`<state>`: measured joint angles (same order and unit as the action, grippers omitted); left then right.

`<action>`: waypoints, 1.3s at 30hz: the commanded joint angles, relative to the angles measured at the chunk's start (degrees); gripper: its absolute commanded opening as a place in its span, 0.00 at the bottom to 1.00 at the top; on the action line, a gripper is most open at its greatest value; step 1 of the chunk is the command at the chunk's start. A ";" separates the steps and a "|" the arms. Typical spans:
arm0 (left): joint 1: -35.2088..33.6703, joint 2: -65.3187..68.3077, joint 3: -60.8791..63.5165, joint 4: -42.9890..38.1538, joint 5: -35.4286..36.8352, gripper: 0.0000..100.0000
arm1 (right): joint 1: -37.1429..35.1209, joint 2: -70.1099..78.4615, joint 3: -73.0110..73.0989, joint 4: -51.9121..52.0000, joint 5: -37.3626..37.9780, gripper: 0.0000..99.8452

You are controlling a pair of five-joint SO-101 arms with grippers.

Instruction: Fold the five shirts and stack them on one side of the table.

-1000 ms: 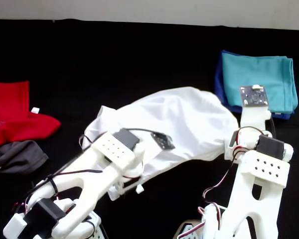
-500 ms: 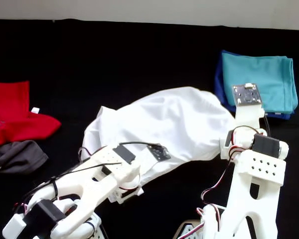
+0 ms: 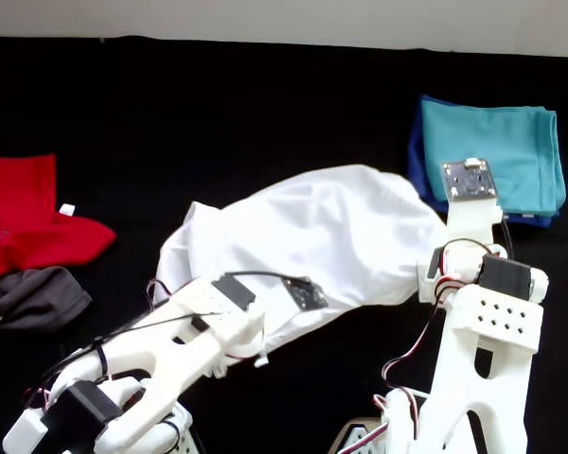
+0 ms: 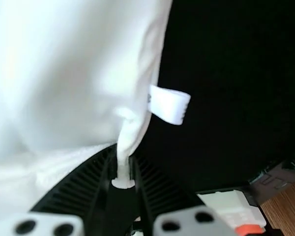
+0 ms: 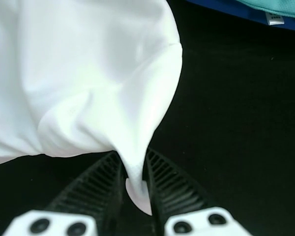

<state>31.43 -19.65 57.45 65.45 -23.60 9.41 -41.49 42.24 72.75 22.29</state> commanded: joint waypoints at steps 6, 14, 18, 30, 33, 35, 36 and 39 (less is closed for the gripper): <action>-14.73 -0.84 -28.35 21.80 -1.32 0.01 | -0.84 1.71 -11.74 0.31 -4.75 0.01; -31.78 -1.01 -57.98 35.87 -4.13 0.01 | -7.08 17.19 -40.75 9.98 -4.84 0.01; -37.93 -3.74 -65.89 35.87 -4.92 0.01 | -9.36 22.55 -57.89 14.20 -4.84 0.01; -44.26 -13.05 -86.29 35.78 -10.73 0.01 | -9.45 31.34 -98.95 27.65 -4.75 0.01; -44.35 -13.14 -89.19 35.78 -11.16 0.01 | -9.45 31.25 -103.87 27.82 -4.66 0.01; -44.35 -13.05 -89.54 35.78 -11.16 0.01 | -9.45 31.25 -106.59 27.82 -4.57 0.01; -44.35 -12.97 -89.45 35.78 -11.25 0.01 | -9.45 31.25 -107.74 27.74 -4.57 0.01; -44.53 -12.97 -89.45 35.16 -11.25 0.01 | -9.45 31.25 -110.90 26.59 -4.57 0.01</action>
<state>-11.91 -32.13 -30.64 101.14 -34.51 -0.18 -10.29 -64.66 100.26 18.15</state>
